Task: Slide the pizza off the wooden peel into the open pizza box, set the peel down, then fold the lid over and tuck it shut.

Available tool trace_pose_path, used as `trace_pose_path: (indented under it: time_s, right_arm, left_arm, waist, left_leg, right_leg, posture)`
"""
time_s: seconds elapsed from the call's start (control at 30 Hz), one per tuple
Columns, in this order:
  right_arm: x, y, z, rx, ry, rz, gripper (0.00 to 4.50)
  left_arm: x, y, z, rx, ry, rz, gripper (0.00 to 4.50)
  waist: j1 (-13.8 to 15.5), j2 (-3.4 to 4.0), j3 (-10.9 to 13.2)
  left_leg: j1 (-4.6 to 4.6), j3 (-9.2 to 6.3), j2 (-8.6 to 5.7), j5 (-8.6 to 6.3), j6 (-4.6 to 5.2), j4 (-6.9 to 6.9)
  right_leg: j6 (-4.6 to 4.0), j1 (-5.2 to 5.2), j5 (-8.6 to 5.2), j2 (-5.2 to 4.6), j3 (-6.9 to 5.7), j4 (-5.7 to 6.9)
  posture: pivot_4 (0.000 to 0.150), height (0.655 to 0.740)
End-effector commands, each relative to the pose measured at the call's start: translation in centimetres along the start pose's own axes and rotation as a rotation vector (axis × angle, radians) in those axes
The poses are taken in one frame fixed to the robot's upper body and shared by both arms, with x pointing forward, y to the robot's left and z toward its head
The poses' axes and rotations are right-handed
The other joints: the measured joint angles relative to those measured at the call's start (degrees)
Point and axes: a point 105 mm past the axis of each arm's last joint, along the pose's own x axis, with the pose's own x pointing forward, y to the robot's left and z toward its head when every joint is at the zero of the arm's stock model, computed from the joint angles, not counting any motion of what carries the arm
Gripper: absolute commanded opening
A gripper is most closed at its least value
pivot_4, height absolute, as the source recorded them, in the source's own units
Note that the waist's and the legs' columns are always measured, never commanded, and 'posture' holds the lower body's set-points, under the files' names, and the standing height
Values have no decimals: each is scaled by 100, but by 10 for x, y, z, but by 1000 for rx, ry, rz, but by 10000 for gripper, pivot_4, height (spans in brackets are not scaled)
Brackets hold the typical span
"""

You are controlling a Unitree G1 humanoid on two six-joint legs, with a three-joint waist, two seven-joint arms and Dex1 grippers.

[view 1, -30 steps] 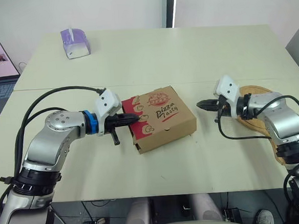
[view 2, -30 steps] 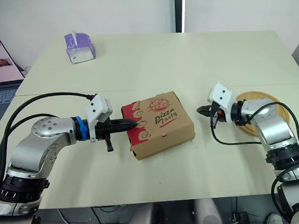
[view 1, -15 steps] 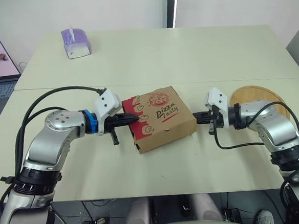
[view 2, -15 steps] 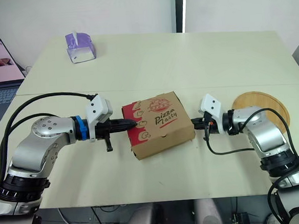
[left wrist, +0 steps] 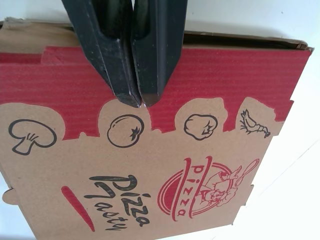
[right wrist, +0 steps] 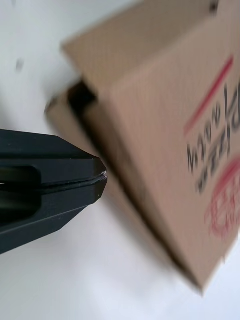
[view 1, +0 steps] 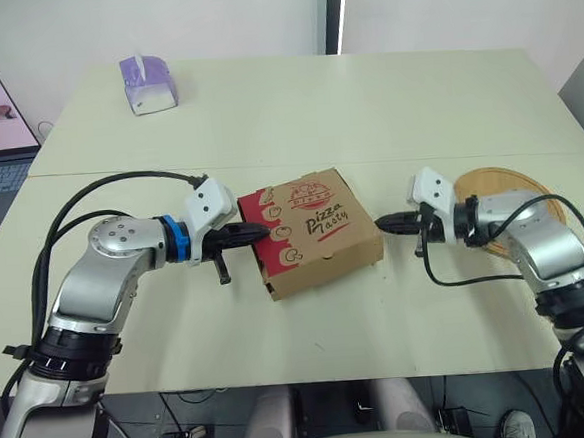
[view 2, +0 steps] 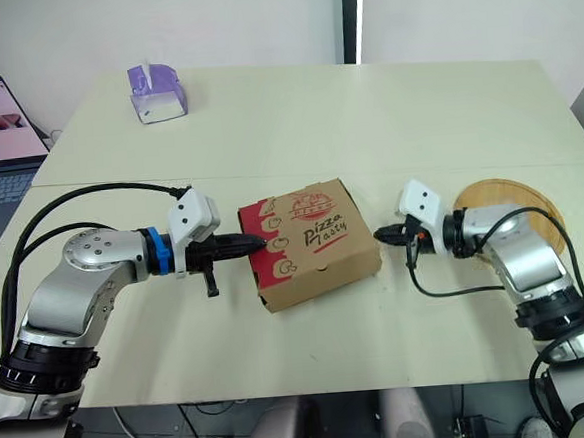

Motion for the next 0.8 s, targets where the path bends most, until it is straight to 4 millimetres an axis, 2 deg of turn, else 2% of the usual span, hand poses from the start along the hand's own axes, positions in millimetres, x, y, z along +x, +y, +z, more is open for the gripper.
trace_pose_path:
  time_s: [0.03,0.2,0.3,0.47,0.67,0.8]
  right_arm:
    - [-13,-19,26,-59,-81,-61,0]
    - [1,-10,14,-26,-83,-40,0]
    - [9,-9,19,-19,-131,-35,0]
    - [19,11,24,-8,-184,71,0]
    - [17,27,35,39,-262,166,0]
    - [14,32,38,6,-260,186,0]
  left_arm:
    - [2,0,8,38,-19,-12,418]
    - [4,1,9,44,-24,-15,418]
    - [5,2,10,48,-24,-17,418]
    - [5,2,9,55,-17,-20,418]
    - [4,1,9,62,-9,-21,418]
    - [3,0,9,63,-8,-19,418]
  waist:
    - [1,0,0]
    - [9,-2,-1]
    - [8,-1,0]
    - [5,-1,-1]
    - [12,-1,0]
    - [11,-1,0]
  left_leg:
    - [0,-2,0,0,0,-1]
    - [-3,-2,1,2,-3,0]
    - [-3,1,-1,-3,5,2]
    - [-1,-2,1,-1,2,1]
    - [-2,-2,0,-2,4,2]
    - [-1,-3,0,-3,5,2]
  right_leg:
    - [0,0,0,0,-1,0]
    - [-1,3,0,0,-2,-4]
    - [0,1,0,-2,1,0]
    - [0,0,0,-1,-1,3]
    - [0,0,0,-1,-1,1]
    - [0,0,0,-1,-1,2]
  posture:
    - [1500,7400]
    - [1500,7400]
    - [1500,7400]
    - [1500,7400]
    - [1500,7400]
    - [1500,7400]
